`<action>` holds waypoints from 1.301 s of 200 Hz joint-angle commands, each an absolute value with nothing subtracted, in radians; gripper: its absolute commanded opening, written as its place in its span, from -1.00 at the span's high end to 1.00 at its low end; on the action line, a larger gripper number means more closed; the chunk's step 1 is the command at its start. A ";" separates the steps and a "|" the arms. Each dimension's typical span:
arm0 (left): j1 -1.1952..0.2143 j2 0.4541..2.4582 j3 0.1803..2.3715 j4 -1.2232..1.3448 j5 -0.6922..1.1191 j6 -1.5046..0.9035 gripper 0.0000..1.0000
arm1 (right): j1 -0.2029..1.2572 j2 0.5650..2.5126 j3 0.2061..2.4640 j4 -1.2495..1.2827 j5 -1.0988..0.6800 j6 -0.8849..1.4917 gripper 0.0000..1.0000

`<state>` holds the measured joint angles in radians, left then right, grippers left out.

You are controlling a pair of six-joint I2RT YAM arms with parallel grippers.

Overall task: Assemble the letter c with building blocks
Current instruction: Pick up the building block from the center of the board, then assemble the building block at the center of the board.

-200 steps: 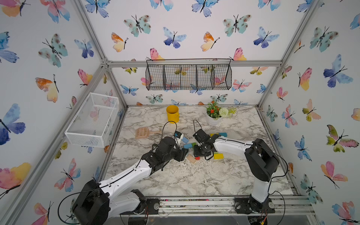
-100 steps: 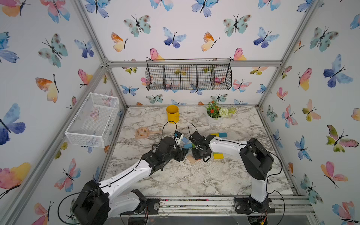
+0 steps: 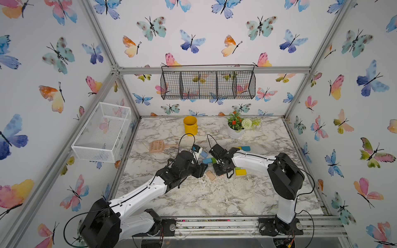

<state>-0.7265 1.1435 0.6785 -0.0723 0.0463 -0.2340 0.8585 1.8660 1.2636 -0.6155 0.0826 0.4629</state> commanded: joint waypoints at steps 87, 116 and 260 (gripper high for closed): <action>-0.723 1.147 0.698 -0.091 0.051 -0.231 -0.29 | 0.764 1.536 1.041 -0.644 0.099 0.587 0.56; -0.724 1.144 0.698 -0.091 0.051 -0.232 -0.29 | 0.678 1.451 0.965 -0.650 0.091 0.581 0.54; -0.725 1.082 0.651 -0.037 0.203 -0.164 -0.27 | 0.349 1.432 0.795 -0.560 0.000 0.464 0.52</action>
<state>-0.7265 1.1141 0.6693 -0.0635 0.1158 -0.2073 0.3691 1.4139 0.8097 -0.5880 0.0216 0.4847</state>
